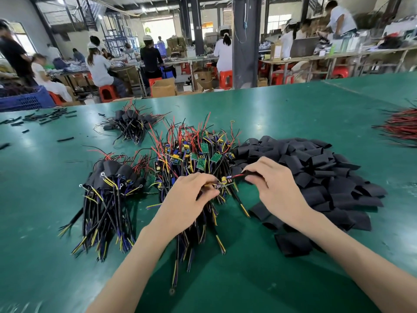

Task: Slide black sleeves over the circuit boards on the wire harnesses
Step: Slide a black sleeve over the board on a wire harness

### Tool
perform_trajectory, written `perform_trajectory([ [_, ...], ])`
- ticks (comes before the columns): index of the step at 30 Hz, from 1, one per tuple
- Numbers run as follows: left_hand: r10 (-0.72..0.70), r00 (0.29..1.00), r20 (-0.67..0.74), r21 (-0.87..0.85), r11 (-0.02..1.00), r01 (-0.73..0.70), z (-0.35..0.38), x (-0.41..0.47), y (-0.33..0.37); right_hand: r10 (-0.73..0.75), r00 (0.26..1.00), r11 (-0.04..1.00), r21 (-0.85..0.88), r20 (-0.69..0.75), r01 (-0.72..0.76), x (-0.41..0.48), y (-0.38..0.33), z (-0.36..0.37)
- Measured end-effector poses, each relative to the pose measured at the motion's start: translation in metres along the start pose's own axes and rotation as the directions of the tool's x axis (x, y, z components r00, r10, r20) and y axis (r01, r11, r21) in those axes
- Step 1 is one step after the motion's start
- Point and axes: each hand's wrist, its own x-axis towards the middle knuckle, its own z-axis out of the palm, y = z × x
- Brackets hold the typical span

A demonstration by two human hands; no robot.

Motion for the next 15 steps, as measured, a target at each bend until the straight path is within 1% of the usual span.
perform_trajectory([
  [2, -0.018, 1.000, -0.004, -0.094, 0.995, 0.018, 0.0004, 0.0006, 0.0008, -0.034, 0.999, 0.999, -0.011, 0.031, 0.034, -0.0007, -0.0001, 0.0001],
  [4, -0.002, 0.999, -0.047, -0.139, 0.990, -0.004, 0.0005, 0.0011, 0.0027, -0.052, 0.996, 0.998, -0.026, 0.076, 0.054, -0.0019, 0.0014, 0.0013],
  [8, 0.007, 0.995, -0.101, -0.126, 0.992, -0.020, -0.0008, 0.0025, 0.0048, -0.067, 0.980, 0.993, -0.080, 0.185, 0.083, -0.0043, 0.0083, 0.0045],
  [15, 0.008, 0.993, -0.118, -0.109, 0.994, -0.021, -0.0028, 0.0028, 0.0092, -0.128, 0.975, 0.988, -0.067, 0.184, 0.142, -0.0045, 0.0061, -0.0012],
])
